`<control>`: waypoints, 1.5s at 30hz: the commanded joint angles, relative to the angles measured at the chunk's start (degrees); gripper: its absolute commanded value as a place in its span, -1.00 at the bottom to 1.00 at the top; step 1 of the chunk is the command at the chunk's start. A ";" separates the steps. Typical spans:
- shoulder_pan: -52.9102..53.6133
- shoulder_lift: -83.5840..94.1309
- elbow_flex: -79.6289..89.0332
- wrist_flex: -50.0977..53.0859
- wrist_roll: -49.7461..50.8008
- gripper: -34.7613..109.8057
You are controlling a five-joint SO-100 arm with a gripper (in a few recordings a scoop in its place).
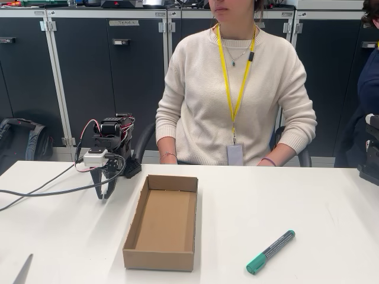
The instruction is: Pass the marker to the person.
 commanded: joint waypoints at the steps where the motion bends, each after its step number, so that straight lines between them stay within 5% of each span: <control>1: 5.27 0.97 1.76 4.31 -3.78 -0.59; 29: 5.19 -1.05 -0.35 3.34 -4.31 -0.59; 45: 0.79 -52.38 -49.57 -2.99 9.49 -0.59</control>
